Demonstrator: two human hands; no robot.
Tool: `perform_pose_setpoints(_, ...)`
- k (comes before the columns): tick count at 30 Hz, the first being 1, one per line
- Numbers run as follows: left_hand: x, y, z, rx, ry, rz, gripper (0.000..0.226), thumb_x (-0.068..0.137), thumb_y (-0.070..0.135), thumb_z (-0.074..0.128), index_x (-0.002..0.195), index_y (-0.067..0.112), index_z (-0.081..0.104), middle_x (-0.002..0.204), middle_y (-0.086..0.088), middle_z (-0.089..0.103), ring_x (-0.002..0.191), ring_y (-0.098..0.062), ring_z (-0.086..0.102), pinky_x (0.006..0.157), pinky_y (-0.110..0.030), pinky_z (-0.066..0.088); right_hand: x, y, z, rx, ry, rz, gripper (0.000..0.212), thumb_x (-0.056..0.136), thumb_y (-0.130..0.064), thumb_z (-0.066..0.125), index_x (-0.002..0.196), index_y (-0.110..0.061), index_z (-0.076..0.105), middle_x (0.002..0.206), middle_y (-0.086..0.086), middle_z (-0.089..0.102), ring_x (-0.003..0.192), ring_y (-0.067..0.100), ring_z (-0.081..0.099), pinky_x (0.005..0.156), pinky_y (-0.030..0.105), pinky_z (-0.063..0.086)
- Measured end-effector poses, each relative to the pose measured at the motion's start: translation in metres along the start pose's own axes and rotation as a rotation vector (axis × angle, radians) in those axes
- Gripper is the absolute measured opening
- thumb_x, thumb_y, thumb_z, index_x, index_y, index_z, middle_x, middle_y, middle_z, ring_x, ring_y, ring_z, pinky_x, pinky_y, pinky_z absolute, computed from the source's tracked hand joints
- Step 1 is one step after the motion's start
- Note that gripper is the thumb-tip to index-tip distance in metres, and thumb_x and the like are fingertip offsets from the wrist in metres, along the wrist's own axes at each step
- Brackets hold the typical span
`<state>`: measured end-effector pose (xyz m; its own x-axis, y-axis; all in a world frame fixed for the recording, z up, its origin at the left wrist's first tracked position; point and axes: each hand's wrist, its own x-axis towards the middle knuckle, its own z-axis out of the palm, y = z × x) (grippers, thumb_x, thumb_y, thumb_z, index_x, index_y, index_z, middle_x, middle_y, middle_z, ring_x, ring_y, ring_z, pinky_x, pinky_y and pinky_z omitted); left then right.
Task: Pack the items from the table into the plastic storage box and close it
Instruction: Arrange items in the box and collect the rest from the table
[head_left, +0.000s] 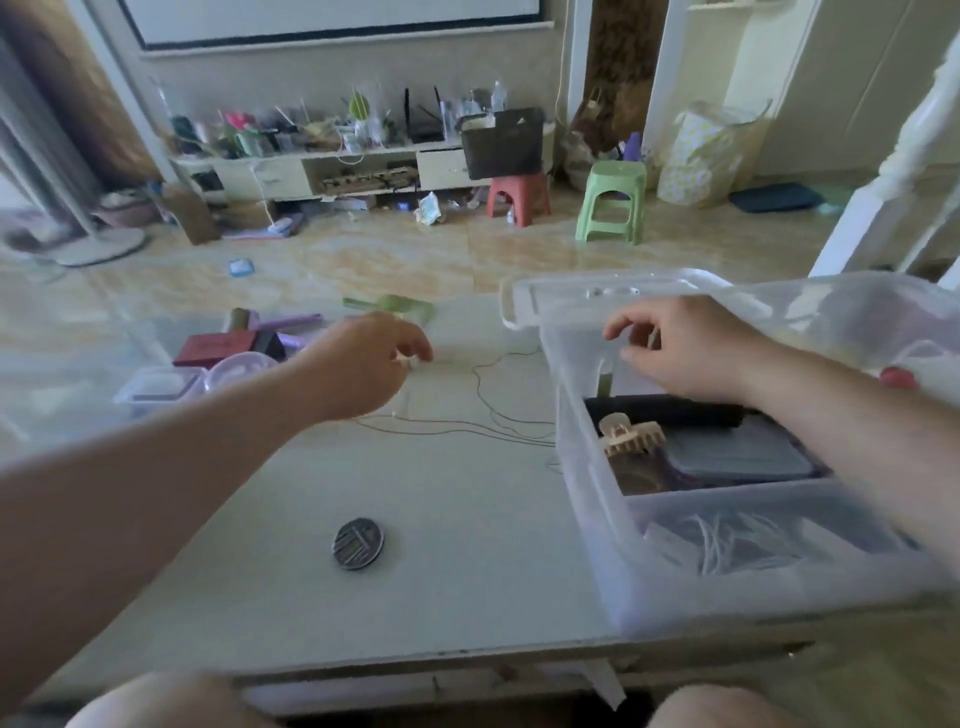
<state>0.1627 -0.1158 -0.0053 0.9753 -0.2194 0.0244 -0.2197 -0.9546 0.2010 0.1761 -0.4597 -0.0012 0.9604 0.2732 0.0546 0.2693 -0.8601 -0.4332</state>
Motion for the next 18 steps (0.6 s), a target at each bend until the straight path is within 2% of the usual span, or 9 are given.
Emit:
perform_pose_setpoints(2, -0.014, -0.046, 0.009, 0.031, -0.034, -0.127, 0.044, 0.093, 0.007, 0.054, 0.120, 0.037, 0.068, 0.122, 0.006, 0.064, 0.109, -0.014, 0.061, 0.087, -0.022, 0.043, 0.005, -0.041, -0.005, -0.018, 0.007, -0.078, 0.023, 0.098, -0.020, 0.064, 0.112, -0.037, 0.070, 0.091, -0.011, 0.066, 0.083, 0.012, 0.065, 0.081, 0.035, 0.055)
perform_pose_setpoints(5, -0.034, -0.100, 0.034, 0.055, -0.066, -0.272, 0.041, 0.089, 0.010, 0.056, 0.097, 0.048, 0.066, 0.122, -0.002, 0.065, 0.100, -0.020, 0.057, 0.078, -0.025, 0.044, 0.024, -0.109, 0.007, -0.047, -0.014, -0.200, 0.019, 0.097, -0.023, 0.062, 0.109, -0.036, 0.071, 0.090, -0.011, 0.068, 0.079, 0.009, 0.065, 0.072, 0.029, 0.053)
perform_pose_setpoints(7, -0.043, -0.123, 0.050, -0.001, -0.091, -0.332, 0.041, 0.083, 0.011, 0.056, 0.100, 0.048, 0.065, 0.129, -0.001, 0.060, 0.105, -0.020, 0.053, 0.086, -0.030, 0.049, 0.047, -0.147, 0.031, -0.126, -0.082, -0.249, 0.021, 0.096, -0.026, 0.059, 0.111, -0.032, 0.072, 0.097, -0.007, 0.069, 0.086, 0.013, 0.065, 0.077, 0.033, 0.056)
perform_pose_setpoints(9, -0.047, -0.139, 0.065, -0.039, -0.112, -0.318, 0.041, 0.082, 0.013, 0.058, 0.110, 0.042, 0.067, 0.134, 0.003, 0.057, 0.111, -0.017, 0.051, 0.097, -0.031, 0.047, 0.076, -0.174, 0.063, -0.232, -0.166, -0.251, 0.025, 0.093, -0.026, 0.057, 0.112, -0.030, 0.073, 0.108, -0.002, 0.068, 0.096, 0.021, 0.064, 0.086, 0.040, 0.058)
perform_pose_setpoints(12, -0.039, -0.150, 0.087, -0.083, -0.130, -0.260, 0.039, 0.083, 0.018, 0.061, 0.117, 0.037, 0.068, 0.135, 0.006, 0.055, 0.120, -0.015, 0.051, 0.105, -0.028, 0.041, 0.121, -0.188, 0.111, -0.358, -0.263, -0.183, 0.033, 0.093, -0.024, 0.056, 0.123, -0.031, 0.067, 0.129, 0.001, 0.057, 0.110, 0.028, 0.059, 0.088, 0.041, 0.053)
perform_pose_setpoints(14, -0.025, -0.154, 0.102, -0.128, -0.136, -0.238, 0.041, 0.083, 0.024, 0.060, 0.119, 0.041, 0.067, 0.136, 0.007, 0.052, 0.127, -0.018, 0.050, 0.109, -0.033, 0.042, 0.151, -0.186, 0.140, -0.355, -0.276, -0.124, 0.042, 0.092, -0.024, 0.057, 0.133, -0.034, 0.060, 0.135, 0.003, 0.049, 0.112, 0.030, 0.057, 0.090, 0.043, 0.052)
perform_pose_setpoints(18, 0.018, -0.161, 0.122, -0.199, -0.068, -0.197, 0.043, 0.082, 0.029, 0.058, 0.122, 0.044, 0.064, 0.137, 0.007, 0.048, 0.127, -0.024, 0.050, 0.107, -0.039, 0.045, 0.213, -0.175, 0.188, -0.249, -0.243, -0.012, 0.069, 0.086, -0.033, 0.065, 0.150, -0.041, 0.040, 0.146, 0.004, 0.037, 0.119, 0.033, 0.054, 0.095, 0.048, 0.053)
